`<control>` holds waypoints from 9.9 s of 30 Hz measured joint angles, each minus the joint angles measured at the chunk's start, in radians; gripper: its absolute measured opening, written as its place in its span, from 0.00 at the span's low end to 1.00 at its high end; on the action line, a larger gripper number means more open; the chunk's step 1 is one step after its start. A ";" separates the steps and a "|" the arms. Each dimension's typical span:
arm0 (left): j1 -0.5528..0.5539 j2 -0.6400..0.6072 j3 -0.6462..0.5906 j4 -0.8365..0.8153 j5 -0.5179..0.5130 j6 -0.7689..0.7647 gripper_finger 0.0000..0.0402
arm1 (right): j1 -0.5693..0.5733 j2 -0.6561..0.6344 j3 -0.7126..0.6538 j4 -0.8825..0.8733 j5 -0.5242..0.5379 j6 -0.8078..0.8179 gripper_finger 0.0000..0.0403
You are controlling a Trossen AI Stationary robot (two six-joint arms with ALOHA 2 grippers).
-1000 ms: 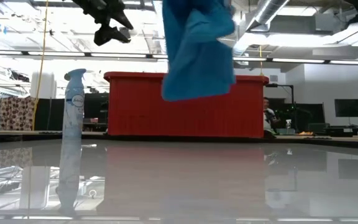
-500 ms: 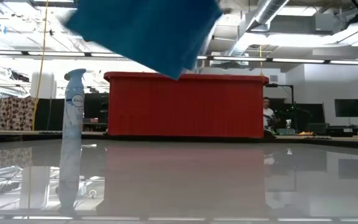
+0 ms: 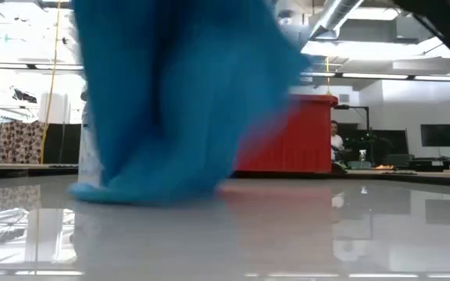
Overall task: Fold laundry
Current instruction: Fold the blue shorts
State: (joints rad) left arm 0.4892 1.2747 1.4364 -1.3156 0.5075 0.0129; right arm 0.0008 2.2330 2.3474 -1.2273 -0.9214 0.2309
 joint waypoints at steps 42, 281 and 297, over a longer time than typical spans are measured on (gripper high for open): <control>-0.998 0.127 -0.629 1.159 -0.598 0.561 0.52 | 0.402 -0.677 0.000 -0.342 1.285 0.443 0.49; -0.483 0.067 -0.657 0.962 -0.920 -0.522 0.14 | 0.028 -0.510 -1.058 0.559 1.032 0.681 0.27; -0.374 0.054 -0.656 1.000 -0.698 -0.254 0.45 | -0.037 -0.510 -1.059 0.541 1.055 0.454 0.42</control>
State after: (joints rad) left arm 0.1148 1.3282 0.7803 -0.3160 -0.1904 -0.2409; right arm -0.0364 1.7233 1.2888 -0.6859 0.1336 0.6851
